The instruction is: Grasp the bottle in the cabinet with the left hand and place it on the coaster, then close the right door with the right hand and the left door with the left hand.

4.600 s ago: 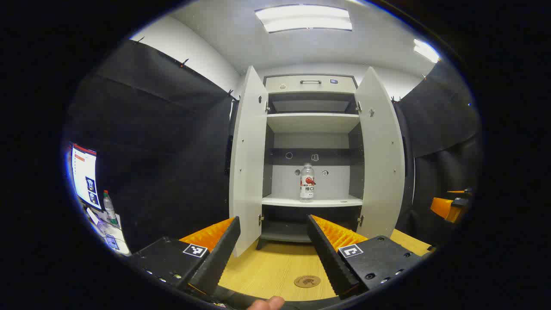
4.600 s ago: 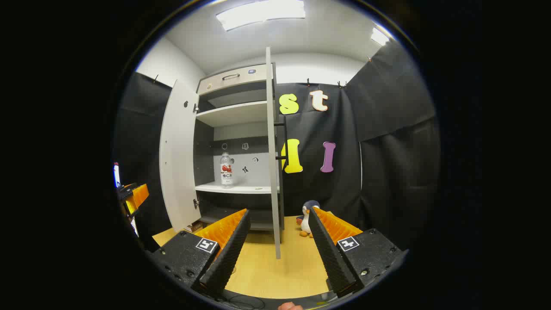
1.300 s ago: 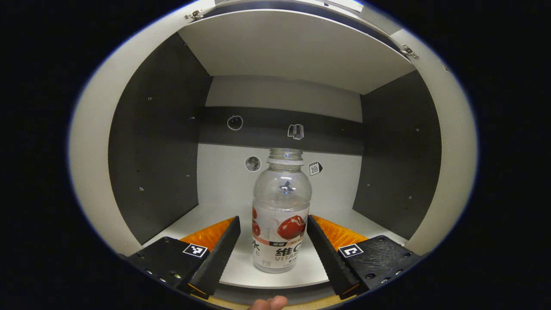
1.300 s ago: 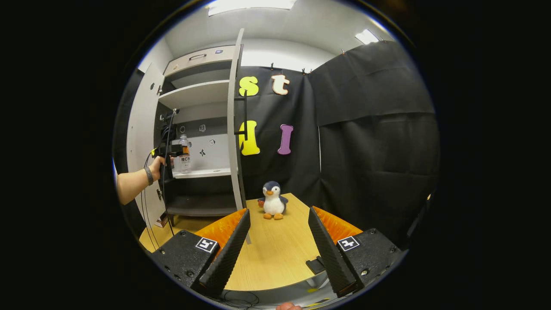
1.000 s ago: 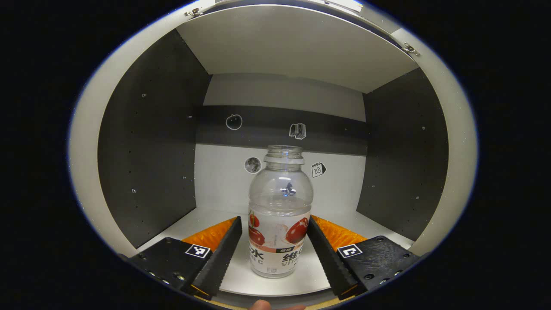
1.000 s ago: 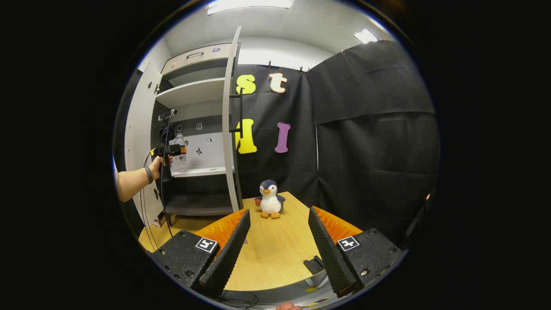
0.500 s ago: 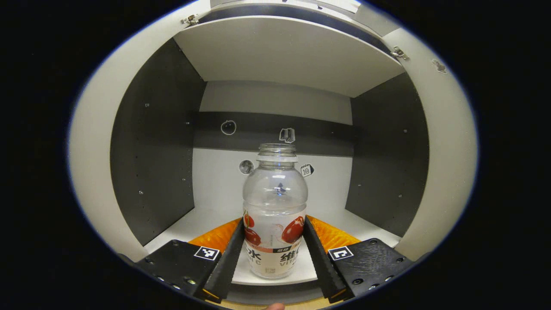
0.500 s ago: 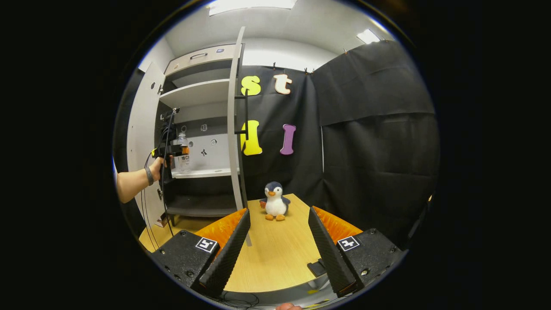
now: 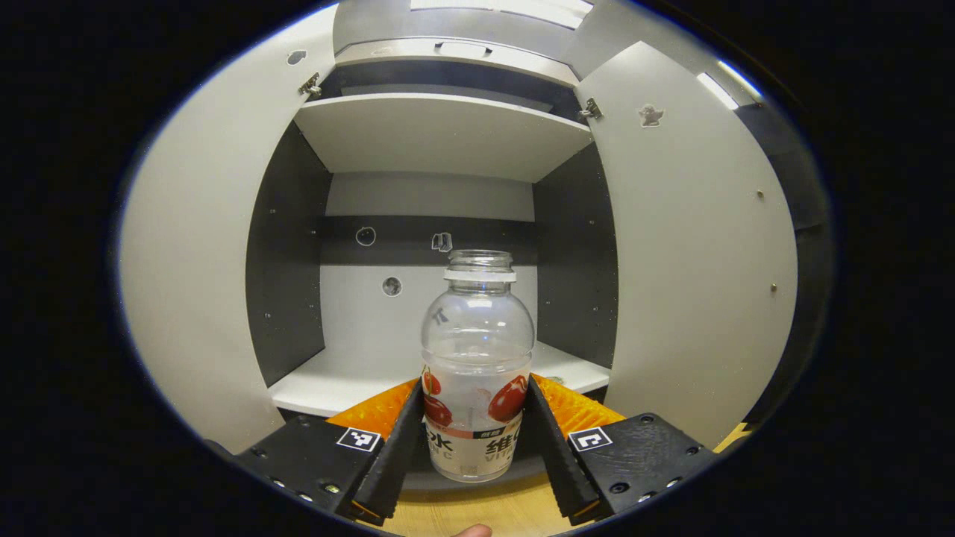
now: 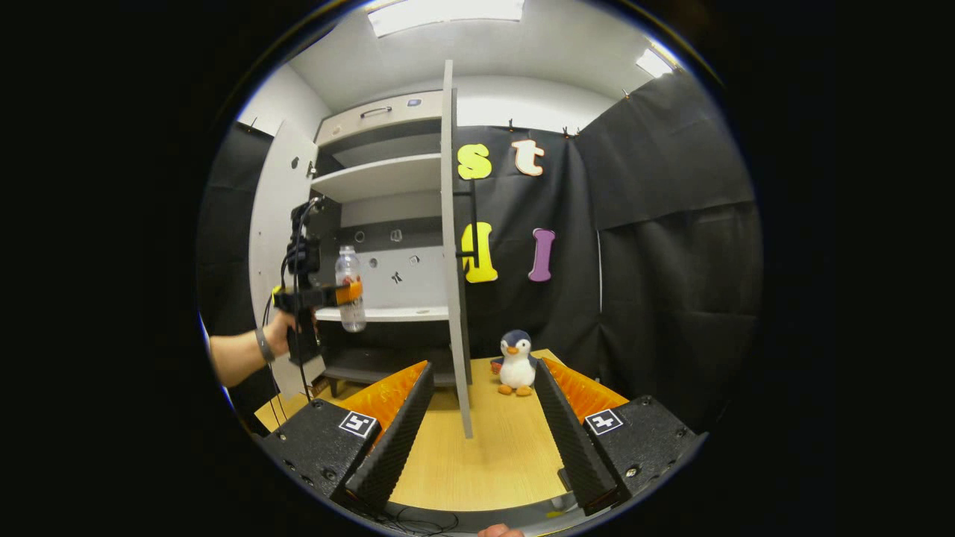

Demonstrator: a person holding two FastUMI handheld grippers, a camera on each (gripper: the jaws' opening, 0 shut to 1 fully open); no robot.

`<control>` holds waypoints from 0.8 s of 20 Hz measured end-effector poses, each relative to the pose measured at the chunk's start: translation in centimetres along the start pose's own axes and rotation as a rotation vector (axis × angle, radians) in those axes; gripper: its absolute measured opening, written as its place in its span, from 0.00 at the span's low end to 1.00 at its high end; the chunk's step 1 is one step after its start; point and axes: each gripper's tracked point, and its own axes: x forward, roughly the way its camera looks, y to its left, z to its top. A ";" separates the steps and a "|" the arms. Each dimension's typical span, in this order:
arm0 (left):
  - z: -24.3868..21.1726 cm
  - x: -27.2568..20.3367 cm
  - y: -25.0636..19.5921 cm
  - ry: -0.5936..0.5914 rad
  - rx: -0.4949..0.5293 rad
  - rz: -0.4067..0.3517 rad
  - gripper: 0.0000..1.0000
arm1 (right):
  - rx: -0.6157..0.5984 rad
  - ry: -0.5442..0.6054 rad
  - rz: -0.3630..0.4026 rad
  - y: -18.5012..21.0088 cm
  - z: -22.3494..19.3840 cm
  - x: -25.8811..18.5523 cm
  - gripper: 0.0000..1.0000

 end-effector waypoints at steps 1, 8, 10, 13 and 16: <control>-0.8 -1.1 -0.3 0.000 0.000 0.008 0.76 | 0.006 -0.012 0.018 0.2 0.6 -0.1 0.84; -6.9 -6.8 -2.6 -0.043 0.080 0.070 0.76 | -0.024 -0.073 0.009 -1.2 5.6 -1.5 0.83; -9.2 -7.9 -3.3 -0.032 0.090 0.087 0.80 | -0.016 -0.079 0.010 -1.1 6.4 -2.0 0.83; -13.7 -9.2 -3.8 -0.014 0.079 0.132 0.76 | -0.010 -0.085 0.009 -1.0 7.2 -2.7 0.83; -17.9 -10.6 -4.5 0.000 0.096 0.184 0.76 | -0.007 -0.071 -0.013 -1.2 6.9 -3.2 0.83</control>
